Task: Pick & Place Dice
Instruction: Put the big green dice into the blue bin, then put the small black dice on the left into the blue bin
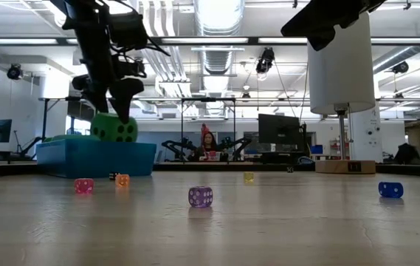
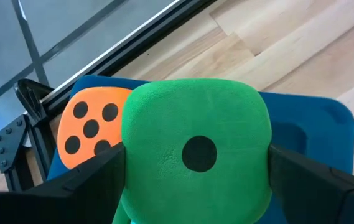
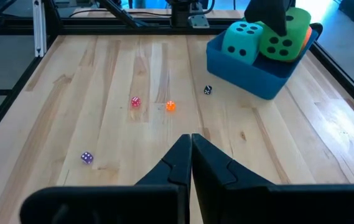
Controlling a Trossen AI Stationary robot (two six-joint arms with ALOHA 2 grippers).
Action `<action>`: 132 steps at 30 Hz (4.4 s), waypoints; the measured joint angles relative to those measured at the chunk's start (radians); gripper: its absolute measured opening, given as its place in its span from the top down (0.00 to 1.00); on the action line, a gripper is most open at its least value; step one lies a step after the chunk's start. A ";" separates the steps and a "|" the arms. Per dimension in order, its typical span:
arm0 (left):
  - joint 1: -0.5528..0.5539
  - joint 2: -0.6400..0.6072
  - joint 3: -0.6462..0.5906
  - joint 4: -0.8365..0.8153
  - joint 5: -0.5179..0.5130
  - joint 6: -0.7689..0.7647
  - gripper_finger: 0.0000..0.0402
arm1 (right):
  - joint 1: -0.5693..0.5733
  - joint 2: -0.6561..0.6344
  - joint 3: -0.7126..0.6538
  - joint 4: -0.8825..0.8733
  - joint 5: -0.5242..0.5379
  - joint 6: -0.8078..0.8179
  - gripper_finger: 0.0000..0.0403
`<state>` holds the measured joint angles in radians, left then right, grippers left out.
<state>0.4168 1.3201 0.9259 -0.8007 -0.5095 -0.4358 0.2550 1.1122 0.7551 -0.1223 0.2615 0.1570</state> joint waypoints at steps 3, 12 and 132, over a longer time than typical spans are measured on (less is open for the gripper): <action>0.000 0.000 -0.008 0.034 -0.001 0.021 0.12 | 0.000 0.000 0.000 0.000 0.000 0.000 0.98; 0.005 0.000 -0.068 0.101 -0.004 0.074 0.13 | 0.000 0.000 0.000 0.000 0.000 0.000 0.98; -0.472 0.399 0.050 0.039 0.219 -0.487 0.24 | 0.000 0.000 -0.001 0.000 0.000 0.000 0.98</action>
<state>-0.0552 1.7187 0.9756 -0.7612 -0.2902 -0.9231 0.2550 1.1123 0.7544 -0.1225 0.2618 0.1570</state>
